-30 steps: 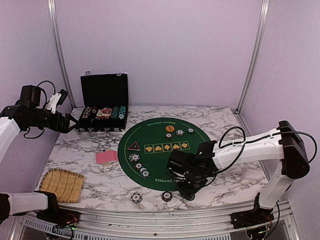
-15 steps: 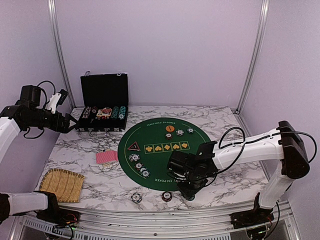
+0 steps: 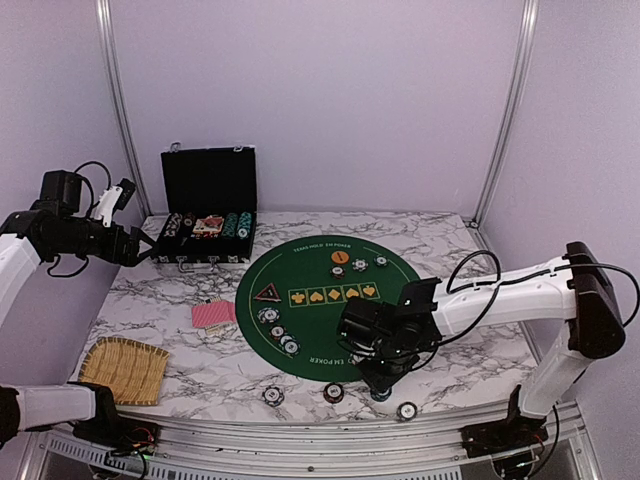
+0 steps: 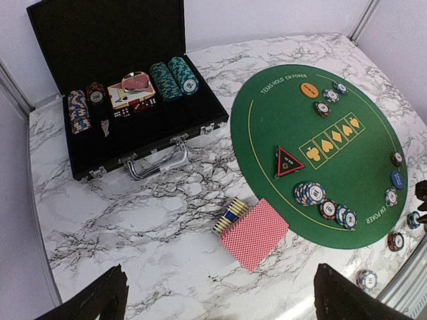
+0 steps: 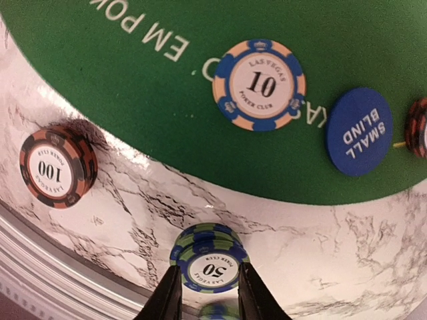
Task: Distribute texas hold em gaming equipment
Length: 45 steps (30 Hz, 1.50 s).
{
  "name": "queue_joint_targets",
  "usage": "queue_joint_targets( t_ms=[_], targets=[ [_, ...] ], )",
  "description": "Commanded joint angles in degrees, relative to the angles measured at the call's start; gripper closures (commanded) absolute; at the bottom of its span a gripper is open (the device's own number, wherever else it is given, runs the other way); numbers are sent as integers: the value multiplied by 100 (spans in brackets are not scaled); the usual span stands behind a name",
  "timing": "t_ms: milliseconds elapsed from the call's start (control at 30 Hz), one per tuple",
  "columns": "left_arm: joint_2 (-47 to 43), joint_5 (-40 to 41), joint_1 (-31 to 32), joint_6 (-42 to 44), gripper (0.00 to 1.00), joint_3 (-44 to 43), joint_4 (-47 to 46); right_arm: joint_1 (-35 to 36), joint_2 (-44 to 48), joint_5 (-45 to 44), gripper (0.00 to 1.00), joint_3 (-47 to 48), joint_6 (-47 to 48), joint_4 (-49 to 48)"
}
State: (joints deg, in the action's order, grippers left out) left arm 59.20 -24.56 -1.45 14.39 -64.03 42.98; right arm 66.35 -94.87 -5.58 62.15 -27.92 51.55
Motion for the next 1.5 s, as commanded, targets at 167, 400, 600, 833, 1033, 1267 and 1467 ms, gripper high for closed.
queue_joint_targets(
  t_ms=[167,400,600,833,1033,1267,1467],
  targets=[
    [-105,-26,-13,42,1,-101,191,-67,164,-138,49,235,-46,202],
    [-138,-17,-15,78,1,-58,190,-130,200,82,30,-27,-60,-79],
    [-127,3,-13,81,1,-83,190,-224,90,262,30,-255,-1,-327],
    [-115,20,-13,81,1,-83,194,-280,7,371,41,-269,73,-485],
    [-118,24,-17,82,1,-101,195,-306,-23,422,46,-401,78,-585],
    [-110,11,-16,72,1,-117,199,-324,4,479,51,-540,76,-646],
    [-101,11,-13,72,1,-127,196,-329,42,498,64,-500,67,-609]
  ],
)
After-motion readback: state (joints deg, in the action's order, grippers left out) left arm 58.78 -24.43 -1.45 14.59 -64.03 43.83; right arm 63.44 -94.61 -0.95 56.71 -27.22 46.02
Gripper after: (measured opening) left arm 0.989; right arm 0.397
